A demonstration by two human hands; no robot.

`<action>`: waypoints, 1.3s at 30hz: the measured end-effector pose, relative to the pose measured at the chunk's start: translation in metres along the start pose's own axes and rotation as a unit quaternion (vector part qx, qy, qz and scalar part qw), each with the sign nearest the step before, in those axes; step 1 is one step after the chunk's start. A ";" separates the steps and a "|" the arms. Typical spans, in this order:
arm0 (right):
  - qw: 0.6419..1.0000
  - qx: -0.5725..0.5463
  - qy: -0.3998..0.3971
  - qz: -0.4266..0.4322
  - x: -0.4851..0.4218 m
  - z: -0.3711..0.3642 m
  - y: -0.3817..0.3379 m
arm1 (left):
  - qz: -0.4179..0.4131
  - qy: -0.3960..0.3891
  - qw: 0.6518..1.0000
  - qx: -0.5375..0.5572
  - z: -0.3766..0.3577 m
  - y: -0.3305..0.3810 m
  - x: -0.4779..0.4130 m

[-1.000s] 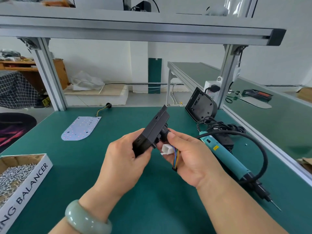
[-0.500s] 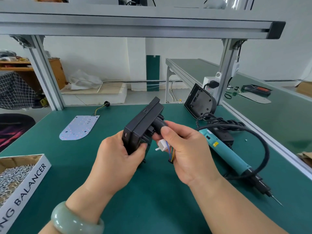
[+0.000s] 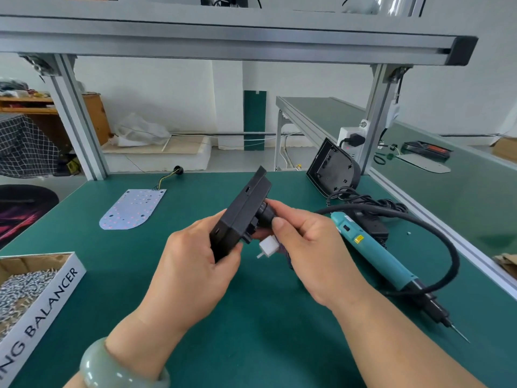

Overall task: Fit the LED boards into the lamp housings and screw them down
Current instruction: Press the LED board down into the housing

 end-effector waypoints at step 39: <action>0.988 0.129 -0.034 0.076 -0.009 0.017 -0.003 | 0.237 -0.070 0.915 0.320 -0.015 -0.095 -0.008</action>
Point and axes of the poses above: each hand's wrist, its own x-axis away from the middle knuckle, its own z-axis out of the back of the hand, y = z × x, the point moved 9 cm from there along -x, towards the middle knuckle, and after that the axes turned 2 degrees about x, right-handed, at the moved point
